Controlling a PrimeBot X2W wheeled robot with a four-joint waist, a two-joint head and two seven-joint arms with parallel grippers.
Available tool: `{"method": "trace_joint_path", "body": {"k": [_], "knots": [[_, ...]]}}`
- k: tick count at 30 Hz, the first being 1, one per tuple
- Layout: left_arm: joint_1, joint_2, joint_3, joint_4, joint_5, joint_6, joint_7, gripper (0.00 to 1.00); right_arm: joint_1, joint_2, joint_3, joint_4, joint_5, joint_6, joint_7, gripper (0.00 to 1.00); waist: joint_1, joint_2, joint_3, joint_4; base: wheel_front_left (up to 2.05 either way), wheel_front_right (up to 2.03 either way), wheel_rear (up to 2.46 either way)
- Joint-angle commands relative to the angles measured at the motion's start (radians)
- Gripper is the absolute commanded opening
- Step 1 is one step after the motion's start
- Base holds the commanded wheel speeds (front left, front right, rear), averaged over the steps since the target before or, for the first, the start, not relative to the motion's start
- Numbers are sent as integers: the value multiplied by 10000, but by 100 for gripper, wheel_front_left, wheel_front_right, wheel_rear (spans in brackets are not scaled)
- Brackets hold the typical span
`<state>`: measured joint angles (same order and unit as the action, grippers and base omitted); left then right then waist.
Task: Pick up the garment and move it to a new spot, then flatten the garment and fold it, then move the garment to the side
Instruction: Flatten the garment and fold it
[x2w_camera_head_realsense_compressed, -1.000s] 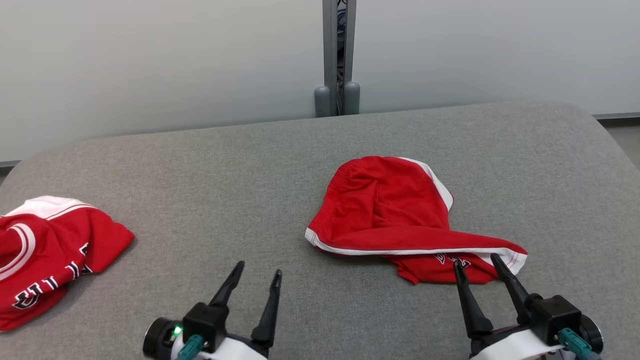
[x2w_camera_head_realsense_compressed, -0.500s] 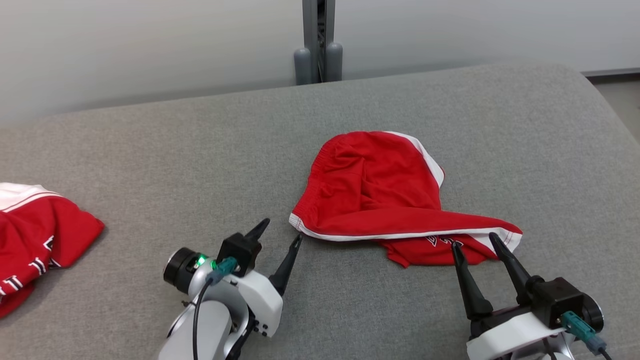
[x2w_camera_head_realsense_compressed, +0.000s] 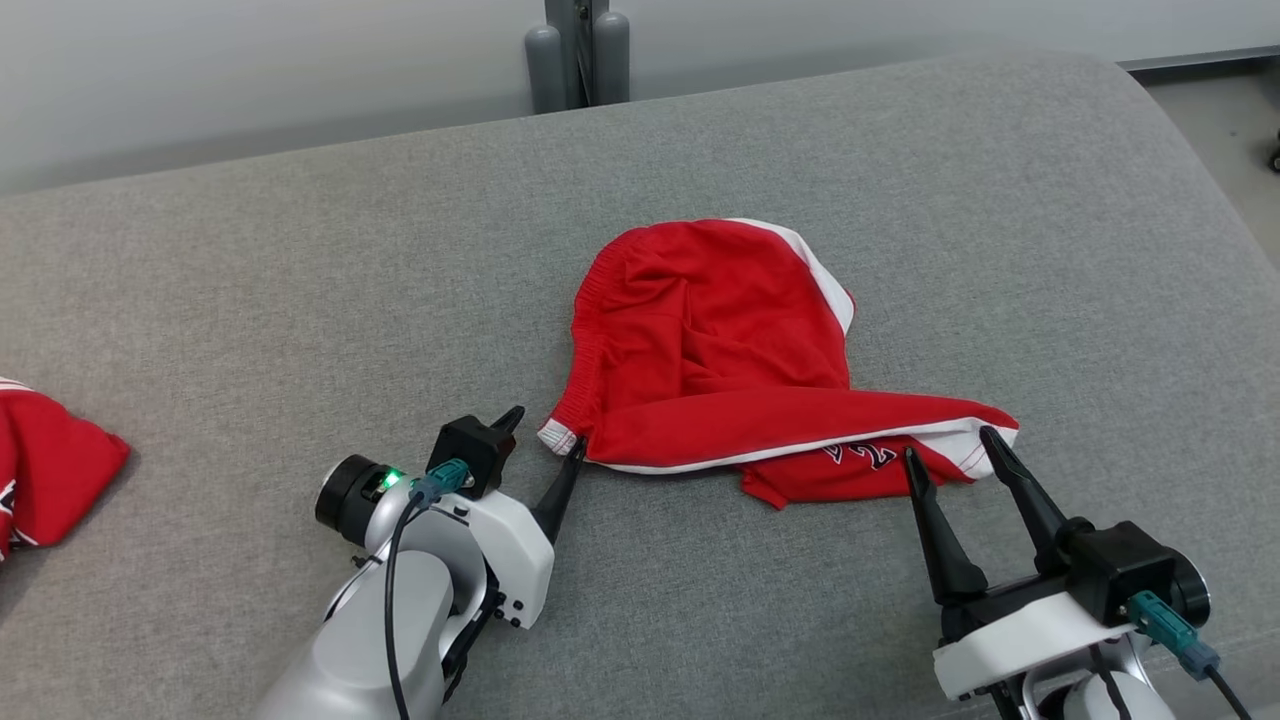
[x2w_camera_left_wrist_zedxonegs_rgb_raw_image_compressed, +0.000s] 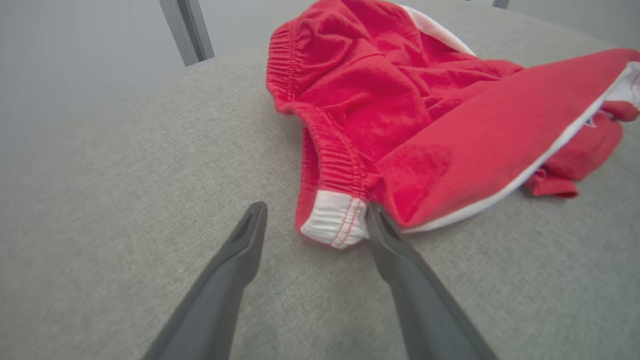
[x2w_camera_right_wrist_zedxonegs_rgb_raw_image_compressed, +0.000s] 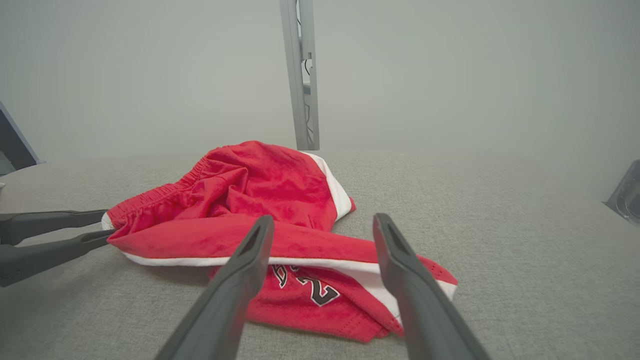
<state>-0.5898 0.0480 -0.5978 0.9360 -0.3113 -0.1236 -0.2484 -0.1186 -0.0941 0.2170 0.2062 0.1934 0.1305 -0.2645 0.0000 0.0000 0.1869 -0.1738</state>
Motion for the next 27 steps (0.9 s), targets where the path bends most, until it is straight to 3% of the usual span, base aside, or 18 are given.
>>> {"method": "trace_joint_path", "body": {"k": [1,2,4,5,6,16,27], "knots": [[-227,48,-136,132,-150,-59,-62,100,-108,-69,-18,-60,80,7,-18,100,0,0,49,-61,0,0,0],[-261,48,-231,202,-224,-64,-70,97,-117,-75,-18,-55,89,5,-18,100,0,0,56,-79,0,0,0],[-338,47,-412,295,-366,-60,-71,49,-136,-85,-11,-35,88,5,-19,100,0,0,56,-110,0,0,0],[-358,47,-512,324,-454,-59,-78,30,-133,-86,-17,-25,76,5,-18,100,0,0,46,-121,0,0,0],[-369,47,-605,343,-528,-62,-87,0,-122,-86,-28,-17,75,7,-18,100,0,0,33,-126,0,0,0],[129,47,-850,-48,-1221,44,-161,0,153,-25,-305,364,153,5,-18,100,0,0,-270,-64,0,0,0],[1024,233,-536,-1406,-1108,216,-169,0,-260,42,-1176,2204,1916,7,-18,100,0,0,-338,279,0,0,0]]}}
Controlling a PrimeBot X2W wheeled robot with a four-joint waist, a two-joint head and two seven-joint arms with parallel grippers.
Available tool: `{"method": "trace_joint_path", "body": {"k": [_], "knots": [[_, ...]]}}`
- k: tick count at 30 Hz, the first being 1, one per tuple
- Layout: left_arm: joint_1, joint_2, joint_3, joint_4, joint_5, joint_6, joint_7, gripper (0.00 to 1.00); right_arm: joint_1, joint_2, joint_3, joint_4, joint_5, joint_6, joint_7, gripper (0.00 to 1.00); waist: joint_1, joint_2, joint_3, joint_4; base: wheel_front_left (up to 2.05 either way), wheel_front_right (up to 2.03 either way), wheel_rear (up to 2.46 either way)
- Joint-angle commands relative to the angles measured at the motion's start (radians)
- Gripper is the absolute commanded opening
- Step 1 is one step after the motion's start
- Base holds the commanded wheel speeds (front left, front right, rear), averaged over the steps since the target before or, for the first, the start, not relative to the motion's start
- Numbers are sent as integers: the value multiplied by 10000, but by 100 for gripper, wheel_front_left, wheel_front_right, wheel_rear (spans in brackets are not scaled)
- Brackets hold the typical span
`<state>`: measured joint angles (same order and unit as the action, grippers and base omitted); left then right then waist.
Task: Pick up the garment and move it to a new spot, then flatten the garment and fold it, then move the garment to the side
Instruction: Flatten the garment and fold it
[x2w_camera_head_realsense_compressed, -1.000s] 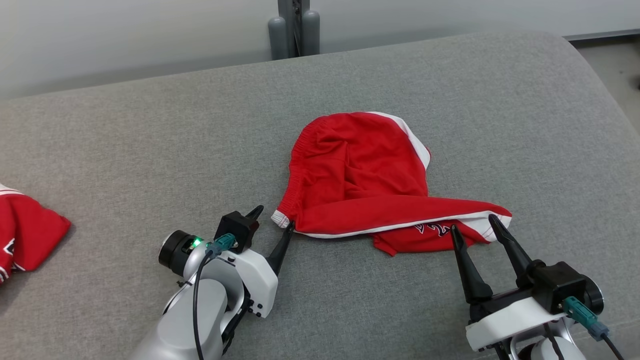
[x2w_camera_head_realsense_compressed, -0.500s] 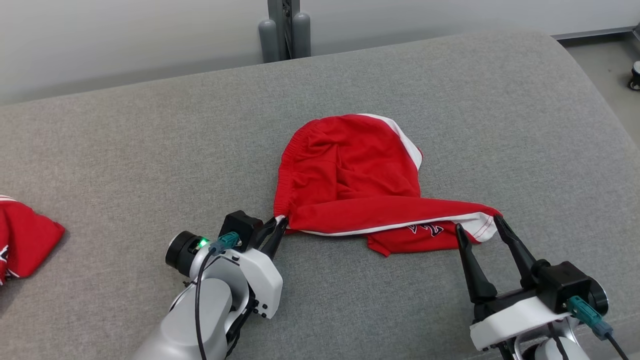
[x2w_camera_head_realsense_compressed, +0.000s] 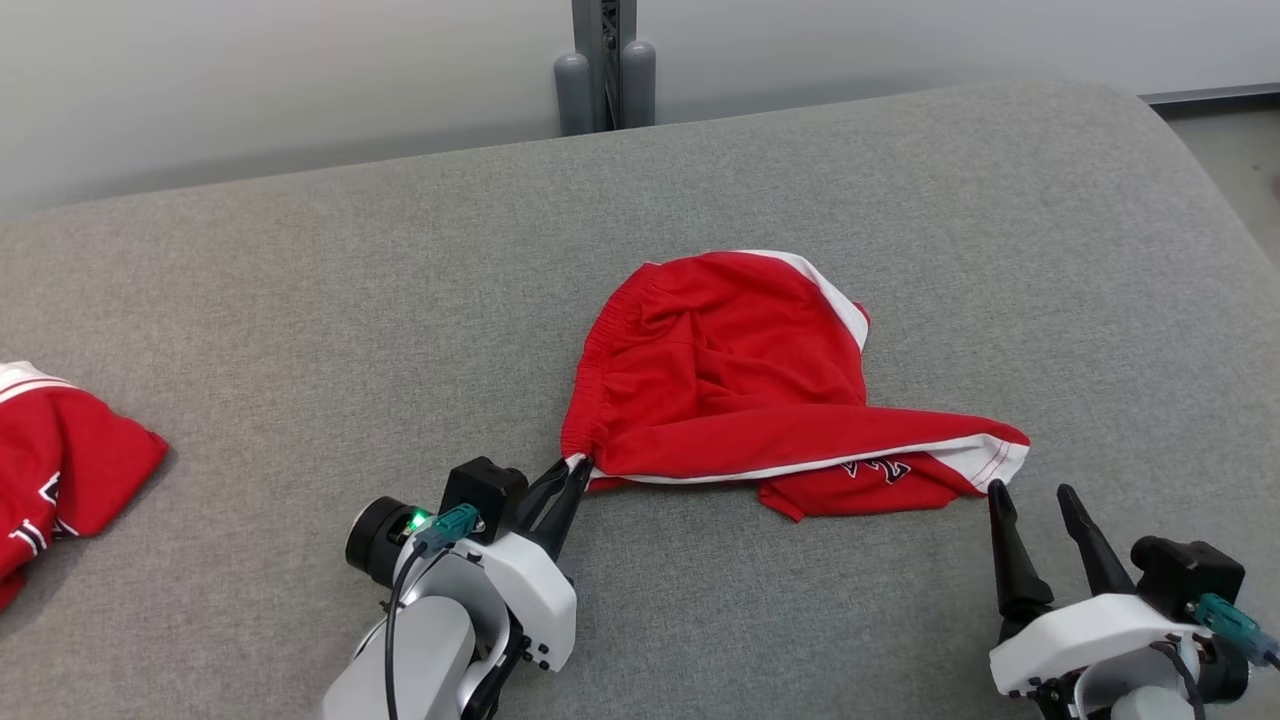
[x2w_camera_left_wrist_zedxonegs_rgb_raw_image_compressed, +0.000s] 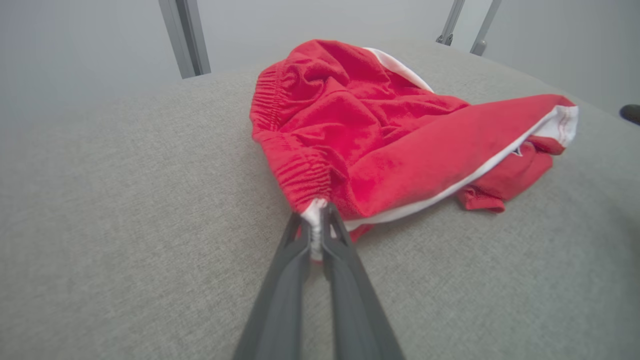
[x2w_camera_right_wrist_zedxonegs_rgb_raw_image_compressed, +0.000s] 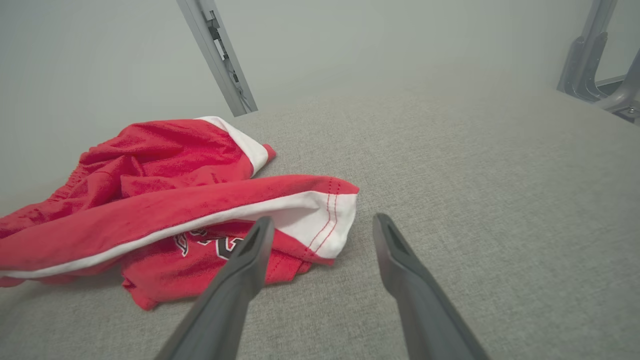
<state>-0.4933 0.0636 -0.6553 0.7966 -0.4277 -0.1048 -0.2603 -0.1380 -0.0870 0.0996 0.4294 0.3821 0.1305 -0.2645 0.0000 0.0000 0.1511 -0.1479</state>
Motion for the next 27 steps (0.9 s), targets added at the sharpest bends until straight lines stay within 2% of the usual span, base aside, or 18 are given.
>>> {"method": "trace_joint_path", "body": {"k": [1,8,13,14,15,16,17,20,27], "knots": [[125,106,51,-95,69,30,-50,0,-185,-21,-2,237,189,7,-19,100,0,0,41,46,0,0,0],[238,265,92,-469,154,99,-52,0,-1263,-211,438,1732,824,7,-18,100,0,0,211,171,0,0,0],[229,305,88,-571,143,125,-52,0,-1746,-301,889,2617,874,7,-19,100,0,0,264,281,0,0,0],[217,309,84,-580,141,123,-52,0,-1790,-281,924,2679,963,7,-19,84,0,0,267,301,0,0,0],[208,317,88,-594,136,123,-52,0,-1816,-277,982,2692,987,7,-19,46,0,0,268,317,0,0,0],[203,322,94,-608,126,125,-52,0,-1810,-277,1103,2635,1010,7,-18,13,0,0,270,324,0,0,0],[216,344,116,-635,97,129,-53,0,-1732,-336,1264,2451,1035,7,-19,0,0,0,257,321,0,0,0],[254,365,130,-681,76,118,-53,0,-1623,-426,1277,2174,1078,7,-17,0,0,0,221,301,0,0,0],[385,449,529,-1357,-526,-17,-53,0,-1244,-706,1249,540,1246,7,-17,0,0,0,-75,51,0,0,0]]}}
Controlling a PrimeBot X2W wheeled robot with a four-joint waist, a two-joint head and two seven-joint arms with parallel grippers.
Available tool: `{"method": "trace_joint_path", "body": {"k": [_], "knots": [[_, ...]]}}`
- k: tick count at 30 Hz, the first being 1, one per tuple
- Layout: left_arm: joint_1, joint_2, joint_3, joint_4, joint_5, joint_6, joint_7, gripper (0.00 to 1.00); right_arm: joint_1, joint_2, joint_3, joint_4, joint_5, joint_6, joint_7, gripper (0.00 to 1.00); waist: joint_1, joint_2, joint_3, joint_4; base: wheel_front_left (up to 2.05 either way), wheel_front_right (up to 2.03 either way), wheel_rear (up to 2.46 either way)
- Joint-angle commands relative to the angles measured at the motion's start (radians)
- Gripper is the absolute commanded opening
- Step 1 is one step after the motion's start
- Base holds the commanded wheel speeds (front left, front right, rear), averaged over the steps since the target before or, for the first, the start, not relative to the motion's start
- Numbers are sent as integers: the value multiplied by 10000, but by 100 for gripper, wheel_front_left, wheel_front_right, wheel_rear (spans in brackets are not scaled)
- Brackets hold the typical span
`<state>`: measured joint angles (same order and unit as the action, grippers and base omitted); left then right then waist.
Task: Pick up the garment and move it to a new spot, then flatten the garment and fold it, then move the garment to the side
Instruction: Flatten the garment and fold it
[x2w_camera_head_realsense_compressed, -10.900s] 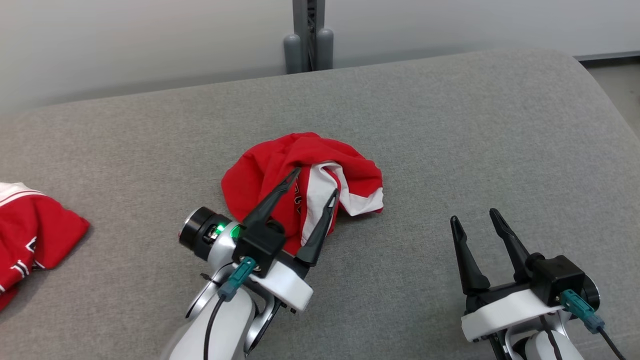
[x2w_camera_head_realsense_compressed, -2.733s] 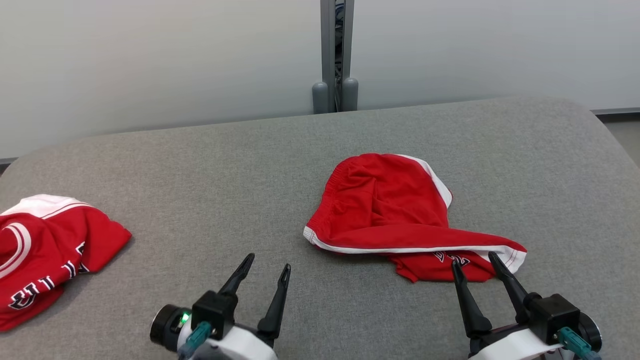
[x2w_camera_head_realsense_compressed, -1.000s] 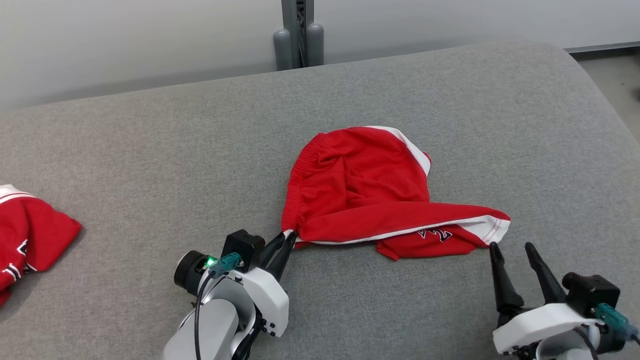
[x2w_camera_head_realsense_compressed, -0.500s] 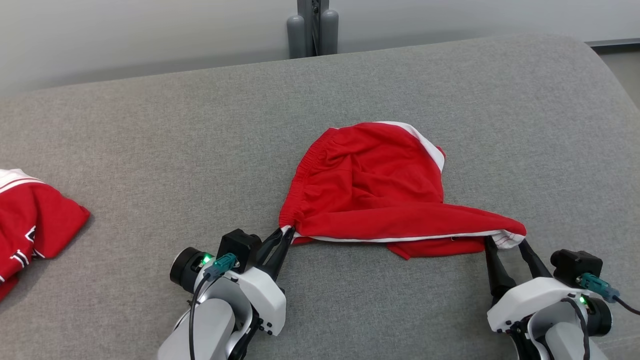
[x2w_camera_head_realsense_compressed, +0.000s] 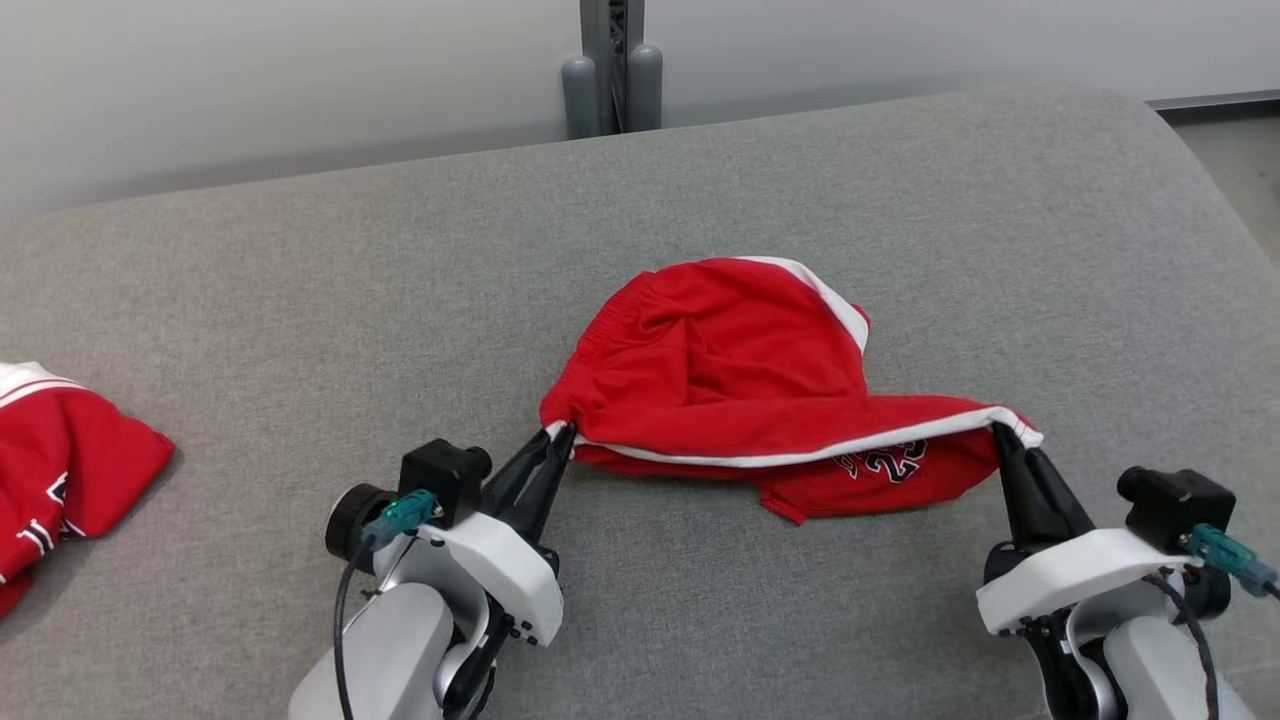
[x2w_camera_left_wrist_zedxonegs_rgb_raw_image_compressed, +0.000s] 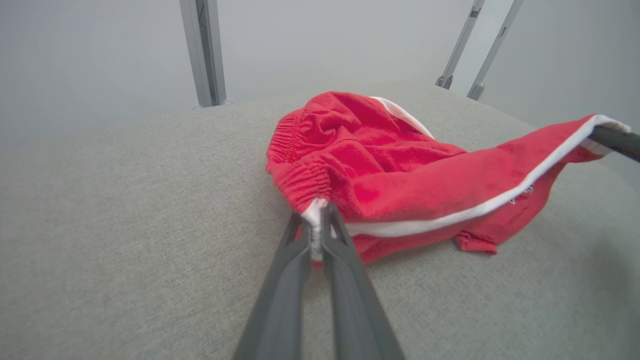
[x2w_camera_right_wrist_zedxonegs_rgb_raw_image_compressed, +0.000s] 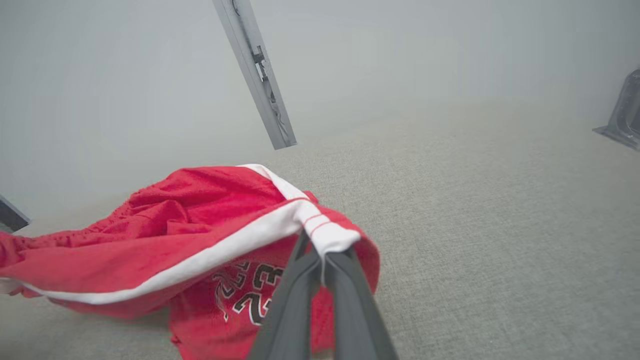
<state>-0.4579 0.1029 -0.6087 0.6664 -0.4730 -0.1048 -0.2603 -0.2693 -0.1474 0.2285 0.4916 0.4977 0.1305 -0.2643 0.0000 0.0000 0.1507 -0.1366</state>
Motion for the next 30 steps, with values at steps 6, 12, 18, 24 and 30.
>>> {"method": "trace_joint_path", "body": {"k": [6,12,18,24,30], "knots": [[32,429,465,-1503,-992,-169,432,0,-43,-729,152,-2160,349,7,-19,0,0,0,-463,-238,0,0,0],[-188,1315,483,-3802,-1970,-246,2245,0,-578,-1679,323,-3282,468,7,-19,0,0,0,-937,-199,0,0,0],[-593,2558,1023,-6433,-2833,-87,4057,0,-1503,-2755,396,-3592,742,7,-21,0,0,0,-1380,-37,0,0,0],[-905,3313,1675,-8197,-4160,-15,5522,0,-2476,-3337,346,-3329,936,5,-19,0,0,0,-1547,123,0,0,0],[-1417,3623,2205,-8736,-5712,74,6698,0,-3614,-3670,478,-3027,1038,4,-19,0,0,0,-1602,273,0,0,0]]}}
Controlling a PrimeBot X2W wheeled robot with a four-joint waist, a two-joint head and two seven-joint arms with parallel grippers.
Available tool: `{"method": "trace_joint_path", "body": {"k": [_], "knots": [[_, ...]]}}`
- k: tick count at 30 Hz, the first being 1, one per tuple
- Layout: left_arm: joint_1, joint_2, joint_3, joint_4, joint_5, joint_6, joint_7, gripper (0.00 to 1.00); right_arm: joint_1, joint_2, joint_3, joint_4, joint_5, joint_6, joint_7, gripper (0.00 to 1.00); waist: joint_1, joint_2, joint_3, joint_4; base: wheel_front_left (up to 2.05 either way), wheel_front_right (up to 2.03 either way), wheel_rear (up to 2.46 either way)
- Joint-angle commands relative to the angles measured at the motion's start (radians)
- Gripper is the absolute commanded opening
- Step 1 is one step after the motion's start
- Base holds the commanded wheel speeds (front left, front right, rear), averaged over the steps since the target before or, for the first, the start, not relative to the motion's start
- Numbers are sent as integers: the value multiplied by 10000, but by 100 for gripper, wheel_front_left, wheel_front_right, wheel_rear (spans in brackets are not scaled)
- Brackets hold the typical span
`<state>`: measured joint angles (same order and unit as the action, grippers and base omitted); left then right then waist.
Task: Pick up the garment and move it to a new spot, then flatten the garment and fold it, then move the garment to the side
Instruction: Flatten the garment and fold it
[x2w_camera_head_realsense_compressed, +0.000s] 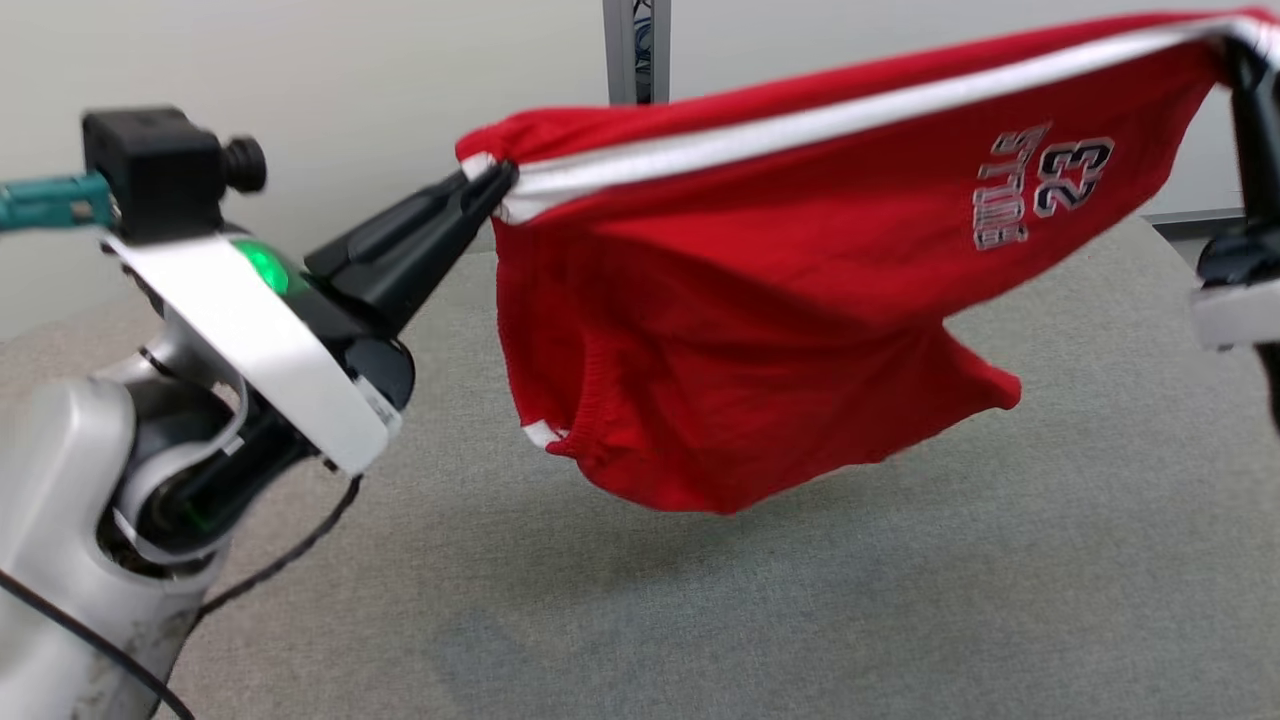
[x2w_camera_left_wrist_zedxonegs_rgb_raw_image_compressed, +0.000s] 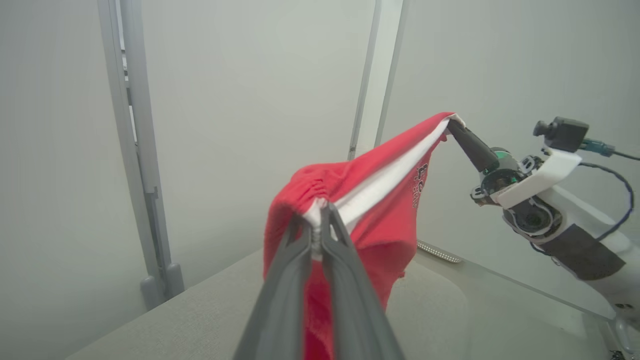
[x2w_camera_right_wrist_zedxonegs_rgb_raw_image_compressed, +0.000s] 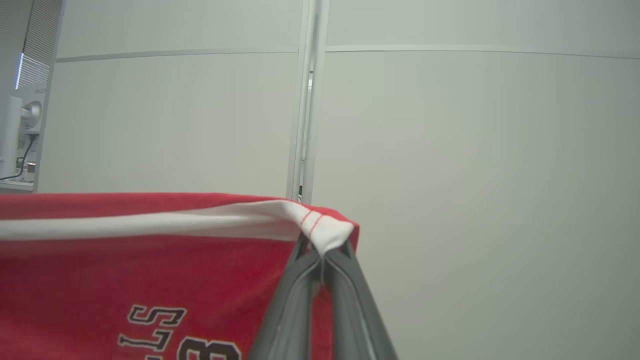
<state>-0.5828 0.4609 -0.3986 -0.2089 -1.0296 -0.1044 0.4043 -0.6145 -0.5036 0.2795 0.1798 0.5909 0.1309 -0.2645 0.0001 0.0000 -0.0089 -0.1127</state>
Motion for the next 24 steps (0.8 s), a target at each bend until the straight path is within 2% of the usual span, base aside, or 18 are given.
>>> {"method": "trace_joint_path", "body": {"k": [1,4,7,13,19,24], "knots": [[-295,10,161,49,-374,108,219,0,-346,-136,1,180,132,0,-19,0,-1,0,-7,65,0,0,0],[-738,-156,213,328,-906,172,618,0,-924,-213,160,620,192,-2,-4,0,-1,0,44,158,0,0,0],[-1275,-297,73,912,-911,106,801,0,-1580,-49,461,1247,361,-2,97,0,-1,0,222,200,0,0,0],[-2604,-656,-286,2463,-230,-89,417,0,-3173,542,1150,2675,779,0,147,0,-1,0,1055,195,0,0,0],[-4948,-1109,-1018,4695,1428,-257,-1269,0,-5725,1210,2165,4449,641,1,46,0,-1,0,2729,249,0,0,0],[-7356,-1066,-1906,6211,2744,-258,-3388,0,-8191,2018,2037,5636,388,1,-29,0,-1,0,4601,160,0,0,0]]}}
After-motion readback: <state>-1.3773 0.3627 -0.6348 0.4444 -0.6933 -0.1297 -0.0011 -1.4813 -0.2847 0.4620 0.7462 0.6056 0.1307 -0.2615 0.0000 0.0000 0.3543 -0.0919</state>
